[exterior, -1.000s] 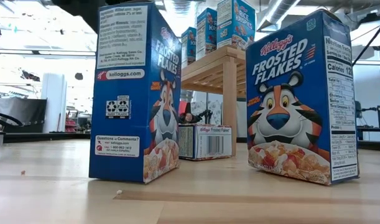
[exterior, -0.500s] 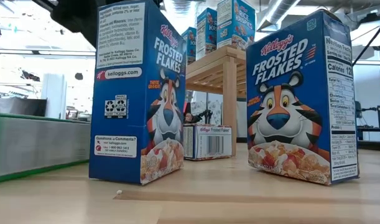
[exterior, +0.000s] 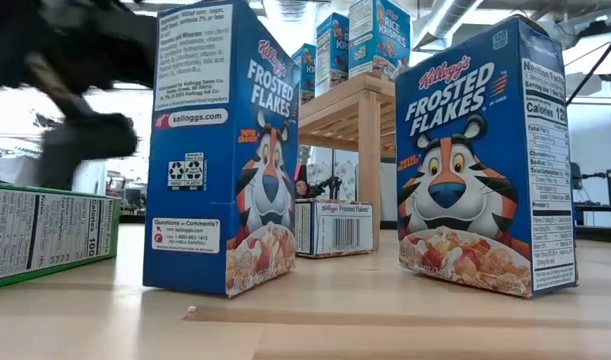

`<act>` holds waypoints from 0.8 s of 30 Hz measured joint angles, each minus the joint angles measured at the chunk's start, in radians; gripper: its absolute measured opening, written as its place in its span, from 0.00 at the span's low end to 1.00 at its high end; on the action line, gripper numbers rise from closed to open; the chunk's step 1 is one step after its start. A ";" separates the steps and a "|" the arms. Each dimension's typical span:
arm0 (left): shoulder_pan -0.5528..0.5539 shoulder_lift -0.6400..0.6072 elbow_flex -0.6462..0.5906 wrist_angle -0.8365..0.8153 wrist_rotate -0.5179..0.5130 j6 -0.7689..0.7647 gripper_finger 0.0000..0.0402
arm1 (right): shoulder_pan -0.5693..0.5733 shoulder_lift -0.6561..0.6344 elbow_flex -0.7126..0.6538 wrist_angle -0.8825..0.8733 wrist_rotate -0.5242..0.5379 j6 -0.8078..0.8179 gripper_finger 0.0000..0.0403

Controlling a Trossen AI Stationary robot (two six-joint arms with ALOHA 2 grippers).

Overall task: Stack cereal on shelf
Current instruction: Put the green cereal box aligned with the other green cereal boxes on the shelf

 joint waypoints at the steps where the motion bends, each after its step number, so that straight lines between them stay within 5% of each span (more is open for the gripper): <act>1: -0.033 -0.022 -0.010 -0.005 -0.041 -0.060 0.80 | 0.003 0.000 -0.005 -0.002 0.000 0.003 0.54; 10: -0.278 -0.226 -0.012 -0.017 -0.739 -0.479 0.59 | 0.012 0.000 -0.047 0.079 0.000 0.004 0.54; 17: -0.411 -0.153 -0.012 0.149 -0.999 -0.582 0.22 | 0.012 0.000 -0.047 0.101 0.004 0.007 0.54; 21: -0.439 -0.082 -0.012 0.252 -0.994 -0.516 0.04 | 0.013 0.000 -0.047 0.105 0.004 0.030 0.54; 24: -0.454 -0.042 -0.012 0.252 -1.026 -0.606 0.01 | 0.014 0.000 -0.047 0.105 0.004 0.034 0.54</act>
